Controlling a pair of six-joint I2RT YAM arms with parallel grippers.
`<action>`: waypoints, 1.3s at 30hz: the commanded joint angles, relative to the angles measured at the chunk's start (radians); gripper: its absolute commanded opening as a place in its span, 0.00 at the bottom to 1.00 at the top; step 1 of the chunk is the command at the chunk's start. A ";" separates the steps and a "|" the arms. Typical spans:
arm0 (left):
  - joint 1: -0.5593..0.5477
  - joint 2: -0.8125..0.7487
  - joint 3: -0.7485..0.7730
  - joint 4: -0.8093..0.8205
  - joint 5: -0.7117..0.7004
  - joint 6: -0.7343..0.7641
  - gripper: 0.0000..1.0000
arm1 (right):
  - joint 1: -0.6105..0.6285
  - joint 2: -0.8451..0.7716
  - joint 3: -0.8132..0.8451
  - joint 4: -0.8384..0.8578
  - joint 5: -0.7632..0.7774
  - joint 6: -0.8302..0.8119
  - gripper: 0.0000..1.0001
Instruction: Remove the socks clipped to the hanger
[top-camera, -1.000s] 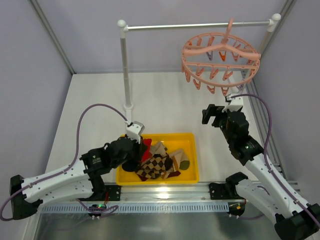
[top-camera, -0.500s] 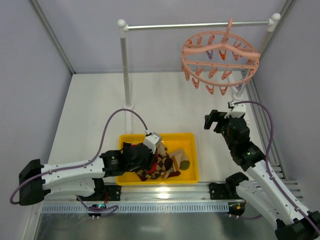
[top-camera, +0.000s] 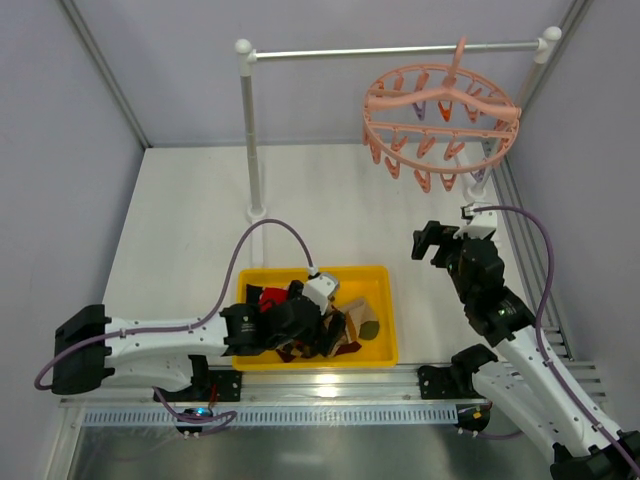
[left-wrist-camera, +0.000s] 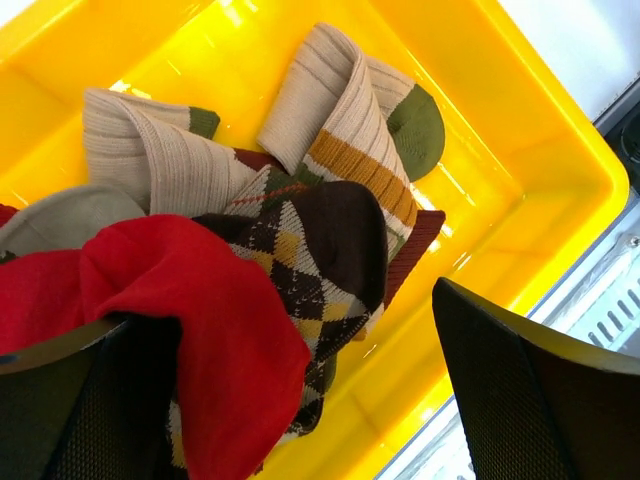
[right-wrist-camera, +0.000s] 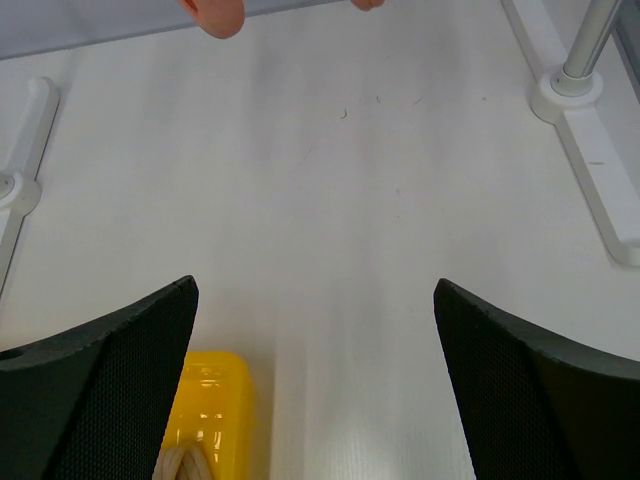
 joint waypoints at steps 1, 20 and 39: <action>-0.040 0.021 0.079 -0.058 -0.094 0.016 1.00 | -0.002 -0.008 -0.002 -0.003 0.022 0.004 1.00; -0.090 -0.069 0.373 -0.679 -0.540 -0.227 1.00 | -0.002 0.008 -0.007 0.005 0.028 0.006 1.00; 0.785 -0.190 0.228 -0.017 -0.077 0.125 1.00 | -0.006 0.001 -0.013 -0.014 0.031 0.015 1.00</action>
